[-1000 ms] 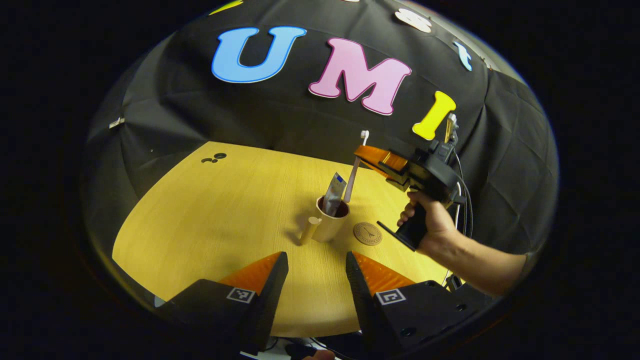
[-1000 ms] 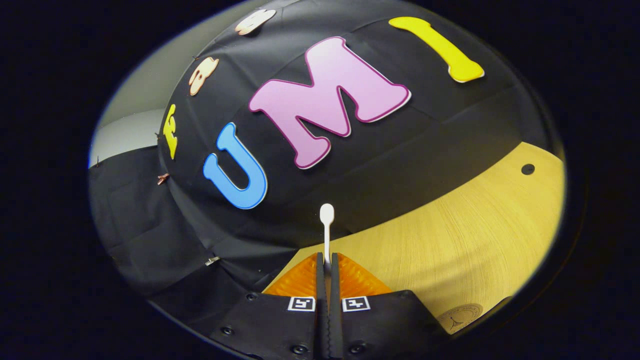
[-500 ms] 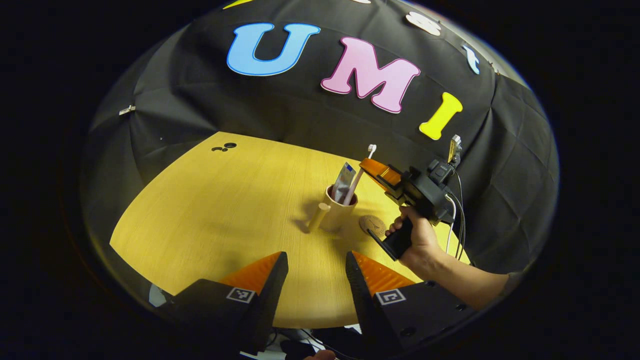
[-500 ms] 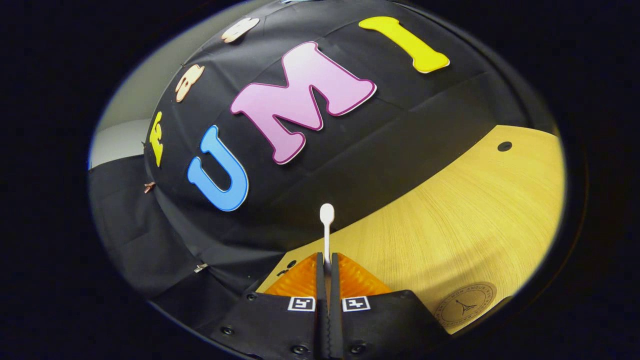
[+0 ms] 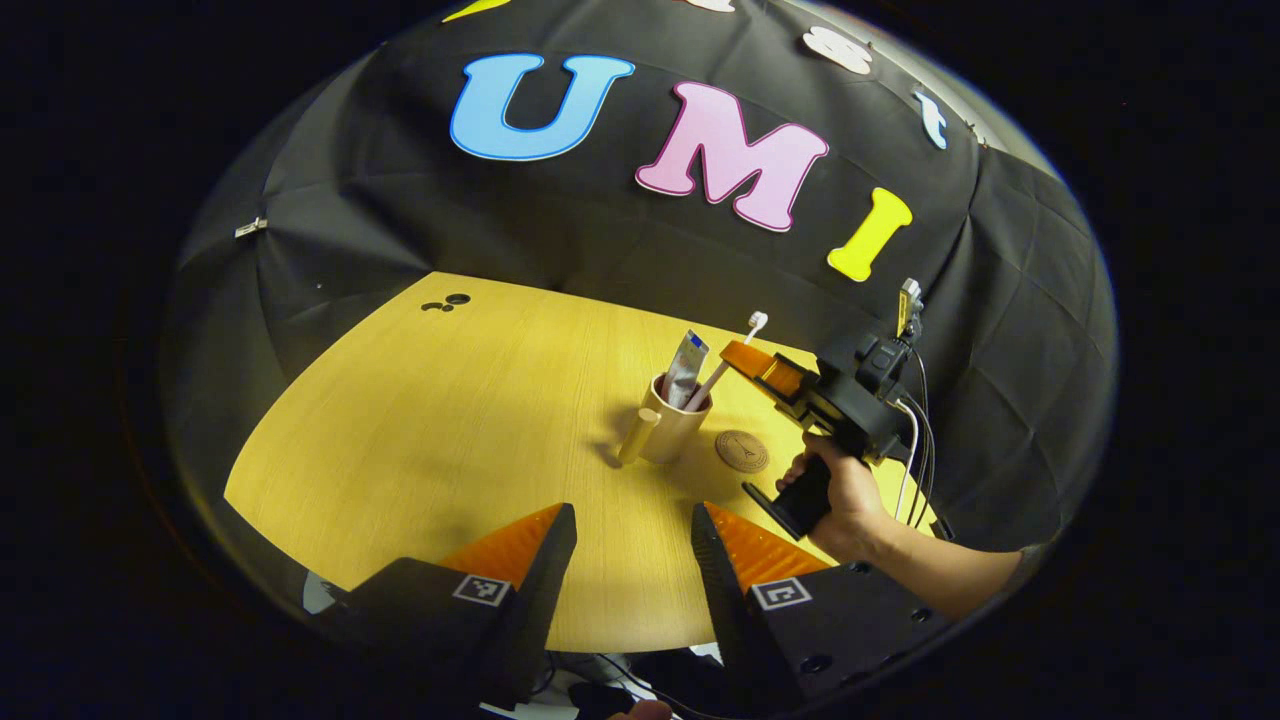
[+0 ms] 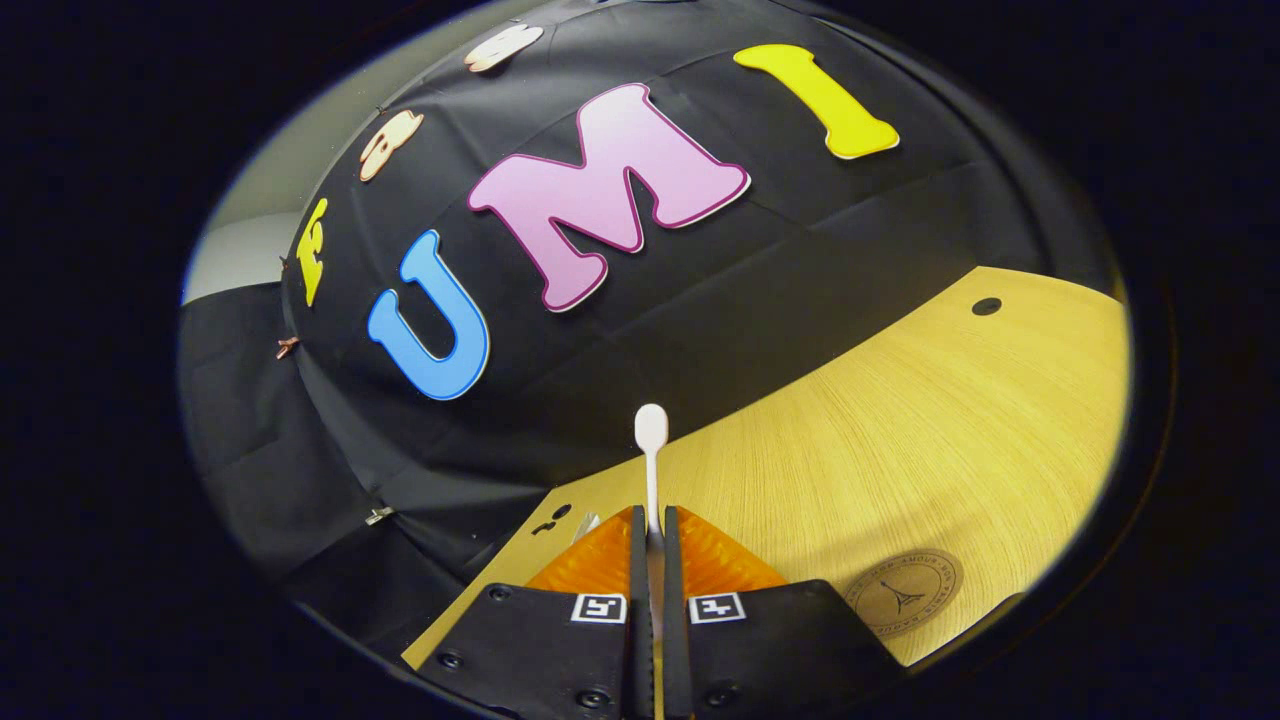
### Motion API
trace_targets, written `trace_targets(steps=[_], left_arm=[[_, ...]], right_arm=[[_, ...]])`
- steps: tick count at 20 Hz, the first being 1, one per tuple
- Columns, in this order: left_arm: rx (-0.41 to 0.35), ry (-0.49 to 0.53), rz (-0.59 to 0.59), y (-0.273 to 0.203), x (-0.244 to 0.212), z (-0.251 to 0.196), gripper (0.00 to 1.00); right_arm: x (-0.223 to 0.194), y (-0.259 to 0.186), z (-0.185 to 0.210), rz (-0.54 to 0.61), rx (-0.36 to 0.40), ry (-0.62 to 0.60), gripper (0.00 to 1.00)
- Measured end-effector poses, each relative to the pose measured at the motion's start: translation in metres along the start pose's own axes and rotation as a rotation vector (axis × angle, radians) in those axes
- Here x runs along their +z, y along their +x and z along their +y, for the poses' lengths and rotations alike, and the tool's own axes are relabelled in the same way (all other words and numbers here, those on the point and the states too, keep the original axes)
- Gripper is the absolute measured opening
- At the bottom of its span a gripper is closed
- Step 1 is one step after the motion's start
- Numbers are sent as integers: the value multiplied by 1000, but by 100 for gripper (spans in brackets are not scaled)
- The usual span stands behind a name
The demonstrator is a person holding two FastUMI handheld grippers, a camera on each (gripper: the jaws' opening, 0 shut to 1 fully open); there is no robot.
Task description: Put the toothbrush and toothpaste on the desktop into the cup, then pick up the cup and place it on the coaster on the desktop.
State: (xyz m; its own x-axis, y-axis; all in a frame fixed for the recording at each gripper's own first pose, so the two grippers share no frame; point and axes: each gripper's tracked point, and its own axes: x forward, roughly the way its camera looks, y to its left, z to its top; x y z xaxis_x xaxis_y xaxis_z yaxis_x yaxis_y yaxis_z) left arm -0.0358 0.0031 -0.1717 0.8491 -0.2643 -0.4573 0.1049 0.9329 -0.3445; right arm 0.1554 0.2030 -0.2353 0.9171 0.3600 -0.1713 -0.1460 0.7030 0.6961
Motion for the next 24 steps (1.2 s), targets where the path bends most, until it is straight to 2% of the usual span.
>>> trace_targets(steps=[6,10,11,12,13,14,15,16,17,18,19,20,21,22,23,24], left_arm=[[-26,3,-22,2,13,-6,73],[-35,22,-22,9,19,-10,73],[-38,24,-20,13,20,-13,73],[-43,28,-17,16,22,-15,72],[-48,34,-13,20,24,-17,72],[-53,42,-5,25,24,-18,73],[-57,49,4,32,25,-21,73],[-62,55,15,39,26,-23,73],[-75,60,29,45,27,-26,73],[-89,65,42,50,28,-30,72],[-106,72,62,56,28,-33,73],[-116,81,79,62,28,-35,72],[-123,91,98,68,27,-36,72],[-127,99,117,75,27,-36,73],[-127,105,141,81,25,-34,72],[-122,109,166,87,24,-31,73]], right_arm=[[-40,-17,3,157,1,-10,10],[-57,-29,-1,251,-30,-20,27],[-58,-35,-3,271,-35,-23,12],[-63,-40,-5,298,-41,-28,35],[-65,-45,-9,323,-53,-38,36],[-67,-53,-13,350,-62,-43,22],[-68,-60,-14,375,-60,-42,47],[-70,-68,-13,394,-51,-46,51],[-68,-76,-13,409,-41,-54,40],[-68,-83,-14,426,-33,-62,59],[-67,-90,-16,443,-28,-65,48],[-72,-98,-22,460,-26,-65,70],[-69,-106,-23,472,-22,-60,84],[-66,-113,-26,481,-23,-58,72],[-63,-120,-30,490,-22,-61,89],[-60,-126,-36,496,-29,-66,90]])
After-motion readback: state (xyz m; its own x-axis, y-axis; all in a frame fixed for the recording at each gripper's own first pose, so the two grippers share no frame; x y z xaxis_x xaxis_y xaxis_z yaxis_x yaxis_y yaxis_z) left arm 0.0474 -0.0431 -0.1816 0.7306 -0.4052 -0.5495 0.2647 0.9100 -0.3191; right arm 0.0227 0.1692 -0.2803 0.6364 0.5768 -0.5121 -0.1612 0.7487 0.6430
